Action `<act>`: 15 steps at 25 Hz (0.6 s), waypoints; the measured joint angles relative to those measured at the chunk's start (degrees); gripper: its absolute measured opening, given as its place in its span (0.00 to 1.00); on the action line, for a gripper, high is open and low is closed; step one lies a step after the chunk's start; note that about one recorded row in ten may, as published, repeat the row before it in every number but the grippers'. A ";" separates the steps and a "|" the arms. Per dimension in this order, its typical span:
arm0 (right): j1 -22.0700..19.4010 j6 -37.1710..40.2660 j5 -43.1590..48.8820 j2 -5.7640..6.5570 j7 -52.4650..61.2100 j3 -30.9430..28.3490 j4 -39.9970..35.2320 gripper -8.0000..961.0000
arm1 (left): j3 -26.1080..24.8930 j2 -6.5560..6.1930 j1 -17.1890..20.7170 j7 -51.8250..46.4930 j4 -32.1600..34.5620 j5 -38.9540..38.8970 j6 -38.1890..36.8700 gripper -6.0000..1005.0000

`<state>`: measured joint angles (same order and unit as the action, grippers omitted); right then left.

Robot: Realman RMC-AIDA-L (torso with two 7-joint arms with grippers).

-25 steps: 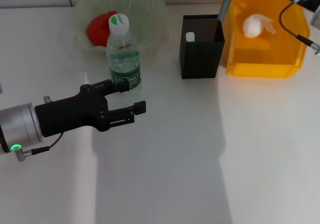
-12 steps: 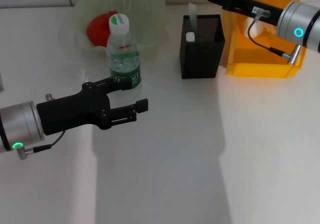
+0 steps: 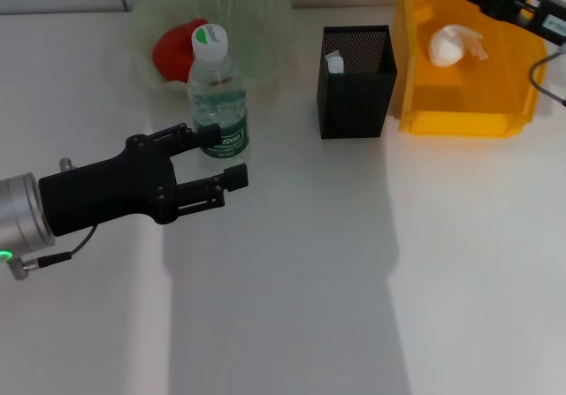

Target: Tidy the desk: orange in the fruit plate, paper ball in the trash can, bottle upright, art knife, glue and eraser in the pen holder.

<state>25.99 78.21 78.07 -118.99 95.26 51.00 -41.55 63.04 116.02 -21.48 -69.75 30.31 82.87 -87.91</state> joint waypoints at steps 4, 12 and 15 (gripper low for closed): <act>-5.09 19.94 0.79 0.86 -4.82 -6.39 0.79 0.79 | -2.04 -1.24 0.41 0.02 -0.31 0.16 -6.62 0.78; -8.55 38.51 23.68 2.61 -22.35 -9.69 11.41 0.86 | -1.62 -3.90 0.37 -1.38 -0.24 3.21 -14.06 0.78; -8.46 38.18 26.18 2.01 -23.19 -9.55 11.84 0.86 | -1.75 -3.93 0.30 -1.65 0.01 4.82 -15.02 0.78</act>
<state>17.53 116.39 104.25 -116.98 72.08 41.44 -29.71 61.29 112.09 -21.17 -71.41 30.31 87.70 -102.93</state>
